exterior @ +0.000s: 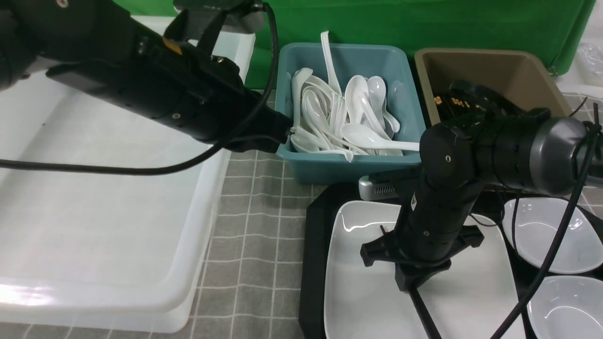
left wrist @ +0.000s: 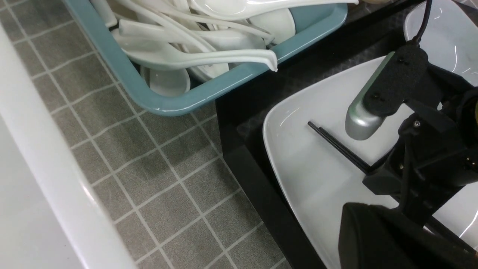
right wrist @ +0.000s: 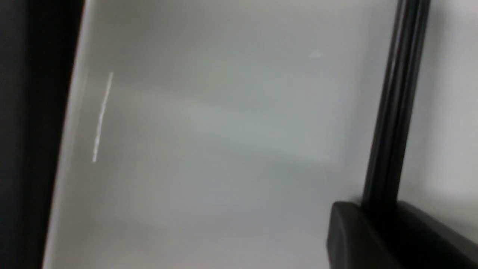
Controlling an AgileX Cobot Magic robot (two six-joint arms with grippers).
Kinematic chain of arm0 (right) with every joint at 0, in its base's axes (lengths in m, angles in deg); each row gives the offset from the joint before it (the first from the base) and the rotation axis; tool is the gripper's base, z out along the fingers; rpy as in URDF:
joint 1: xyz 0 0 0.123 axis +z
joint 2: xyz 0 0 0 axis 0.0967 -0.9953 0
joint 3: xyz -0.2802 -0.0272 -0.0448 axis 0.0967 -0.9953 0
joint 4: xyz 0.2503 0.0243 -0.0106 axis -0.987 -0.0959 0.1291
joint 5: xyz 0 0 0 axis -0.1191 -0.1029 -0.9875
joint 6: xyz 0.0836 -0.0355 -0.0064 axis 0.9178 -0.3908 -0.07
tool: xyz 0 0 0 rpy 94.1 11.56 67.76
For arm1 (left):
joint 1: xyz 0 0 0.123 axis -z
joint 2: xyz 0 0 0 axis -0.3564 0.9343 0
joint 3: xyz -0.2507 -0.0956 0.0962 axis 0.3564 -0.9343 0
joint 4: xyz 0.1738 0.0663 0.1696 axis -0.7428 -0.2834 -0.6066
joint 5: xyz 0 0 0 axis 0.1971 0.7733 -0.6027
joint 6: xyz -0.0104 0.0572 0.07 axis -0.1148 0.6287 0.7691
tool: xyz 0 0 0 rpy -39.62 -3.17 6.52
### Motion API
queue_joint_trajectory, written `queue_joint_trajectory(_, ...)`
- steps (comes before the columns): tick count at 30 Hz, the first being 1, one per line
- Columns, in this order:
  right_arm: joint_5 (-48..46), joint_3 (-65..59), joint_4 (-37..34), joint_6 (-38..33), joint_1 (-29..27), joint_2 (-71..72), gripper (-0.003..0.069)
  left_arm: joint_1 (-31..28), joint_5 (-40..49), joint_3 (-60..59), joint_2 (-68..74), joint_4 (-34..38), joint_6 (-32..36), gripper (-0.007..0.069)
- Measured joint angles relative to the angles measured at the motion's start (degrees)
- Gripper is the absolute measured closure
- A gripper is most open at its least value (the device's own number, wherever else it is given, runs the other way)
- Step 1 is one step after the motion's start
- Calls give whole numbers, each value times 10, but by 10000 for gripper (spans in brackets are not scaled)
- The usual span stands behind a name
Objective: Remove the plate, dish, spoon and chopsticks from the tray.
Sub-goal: Use the right arm to grab a pair of chopsticks from the plate, then use the right arm to put the chopsticks into the small storage box on the right
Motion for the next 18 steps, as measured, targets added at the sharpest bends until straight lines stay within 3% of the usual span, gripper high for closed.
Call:
queue_joint_trajectory(4, -39, 23, -4, -35, 0, 46, 531, 18, -19, 0, 0, -6, 10, 622)
queue_joint_trajectory(8, -34, 51, -9, -62, -12, 113, 531, 61, -98, 0, 4, -6, 16, 622)
queue_joint_trajectory(13, 39, 126, -12, -86, -90, 153, 531, 125, -292, 0, 25, -6, 27, 622)
queue_joint_trajectory(14, 88, 159, -11, -90, -129, 147, 531, 147, -355, 0, 33, -6, 31, 622)
queue_joint_trajectory(18, 202, 194, -10, -91, -193, 118, 531, 166, -401, 0, 44, -6, 33, 622)
